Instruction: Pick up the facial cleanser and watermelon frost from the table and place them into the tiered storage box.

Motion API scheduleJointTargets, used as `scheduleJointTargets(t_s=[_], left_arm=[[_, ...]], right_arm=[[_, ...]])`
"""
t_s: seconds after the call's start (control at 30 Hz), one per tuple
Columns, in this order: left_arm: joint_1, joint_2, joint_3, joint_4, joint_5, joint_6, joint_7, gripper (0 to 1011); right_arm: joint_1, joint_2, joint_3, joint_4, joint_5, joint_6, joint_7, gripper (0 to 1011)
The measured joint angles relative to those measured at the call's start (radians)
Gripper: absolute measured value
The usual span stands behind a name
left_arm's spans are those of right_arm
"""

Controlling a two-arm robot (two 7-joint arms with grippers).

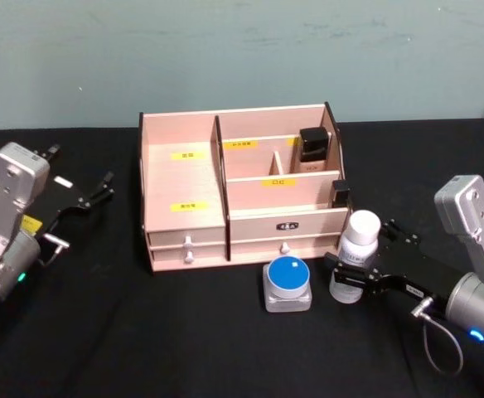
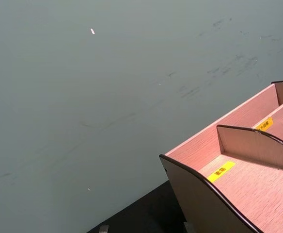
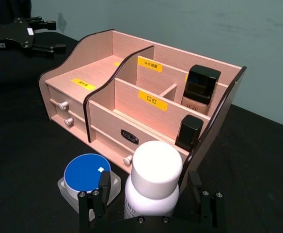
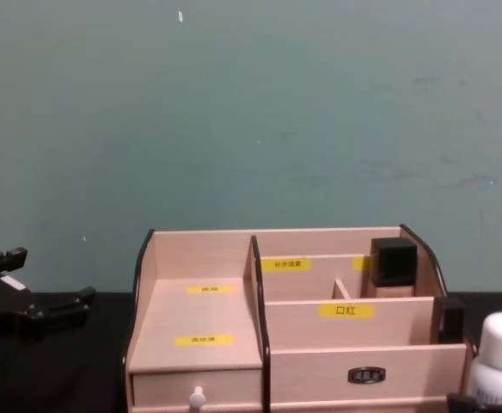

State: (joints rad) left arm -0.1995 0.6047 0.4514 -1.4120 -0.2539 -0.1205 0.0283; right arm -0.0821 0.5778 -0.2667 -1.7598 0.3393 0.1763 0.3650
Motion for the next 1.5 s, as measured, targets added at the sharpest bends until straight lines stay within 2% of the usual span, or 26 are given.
scheduleJointTargets(t_s=[0.63, 0.8, 1.13, 1.23, 1.5], left_arm=[[0.000, 0.000, 0.000, 0.000, 0.000, 0.000, 0.000, 1001], [0.000, 0.000, 0.000, 0.000, 0.000, 0.000, 0.000, 1001], [0.000, 0.000, 0.000, 0.000, 0.000, 0.000, 0.000, 1001], [0.000, 0.000, 0.000, 0.000, 0.000, 0.000, 0.000, 1001], [0.000, 0.000, 0.000, 0.000, 0.000, 0.000, 0.000, 1001]], right_arm=[[0.002, -0.002, 0.001, 0.004, -0.004, -0.011, 0.005, 1000], [0.001, -0.001, 0.001, 0.004, -0.003, -0.010, 0.004, 916], [0.001, 0.000, 0.001, 0.003, -0.002, -0.009, 0.003, 632], [0.001, 0.000, 0.001, 0.002, -0.001, -0.009, 0.003, 594], [0.001, 0.000, 0.001, 0.002, -0.001, -0.009, 0.002, 594]])
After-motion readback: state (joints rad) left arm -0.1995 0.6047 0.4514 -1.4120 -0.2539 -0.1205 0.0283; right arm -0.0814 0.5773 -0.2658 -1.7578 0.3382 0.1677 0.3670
